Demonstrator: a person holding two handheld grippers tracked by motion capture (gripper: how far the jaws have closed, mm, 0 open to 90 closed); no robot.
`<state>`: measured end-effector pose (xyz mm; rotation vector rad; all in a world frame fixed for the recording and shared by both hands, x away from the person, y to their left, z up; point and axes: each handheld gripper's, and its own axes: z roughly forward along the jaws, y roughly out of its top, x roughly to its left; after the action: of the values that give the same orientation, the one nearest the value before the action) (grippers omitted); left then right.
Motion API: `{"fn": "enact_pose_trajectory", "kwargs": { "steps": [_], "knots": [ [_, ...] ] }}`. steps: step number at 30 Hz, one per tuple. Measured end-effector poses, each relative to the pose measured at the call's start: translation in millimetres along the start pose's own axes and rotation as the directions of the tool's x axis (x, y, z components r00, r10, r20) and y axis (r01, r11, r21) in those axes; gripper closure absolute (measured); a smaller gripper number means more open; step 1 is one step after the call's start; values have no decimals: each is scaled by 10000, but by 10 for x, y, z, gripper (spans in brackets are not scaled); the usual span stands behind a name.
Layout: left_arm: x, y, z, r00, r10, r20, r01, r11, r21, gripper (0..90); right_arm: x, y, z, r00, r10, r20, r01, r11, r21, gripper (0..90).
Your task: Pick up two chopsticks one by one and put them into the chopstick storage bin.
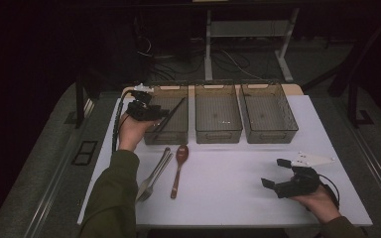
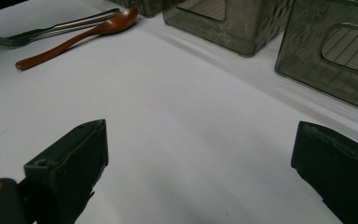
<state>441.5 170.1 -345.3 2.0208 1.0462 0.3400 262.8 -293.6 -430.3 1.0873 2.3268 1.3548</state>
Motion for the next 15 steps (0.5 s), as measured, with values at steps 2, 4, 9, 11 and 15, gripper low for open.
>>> {"fn": "enact_pose_trajectory", "kwargs": {
  "steps": [2,4,9,11,15],
  "knots": [
    [-53,-8,-51,9998,81,178,-77,9997,-234,490,0,0,0,10000,9,9,-9,10000,4,40],
    [-136,-34,-99,9994,152,326,-138,9989,-438,475,0,0,1,10000,-11,-1,11,10000,4,40],
    [-284,-119,-174,9969,449,646,-408,9972,-628,412,0,1,1,10000,3,13,-3,10000,4,40],
    [-356,-164,-202,9964,445,720,-387,9961,-793,392,0,0,-4,10000,3,31,-3,10000,-9,40],
    [-504,-257,-245,9932,758,884,-682,9939,-861,369,4,-2,-8,10000,-9,44,9,10000,5,40]
  ]
}}
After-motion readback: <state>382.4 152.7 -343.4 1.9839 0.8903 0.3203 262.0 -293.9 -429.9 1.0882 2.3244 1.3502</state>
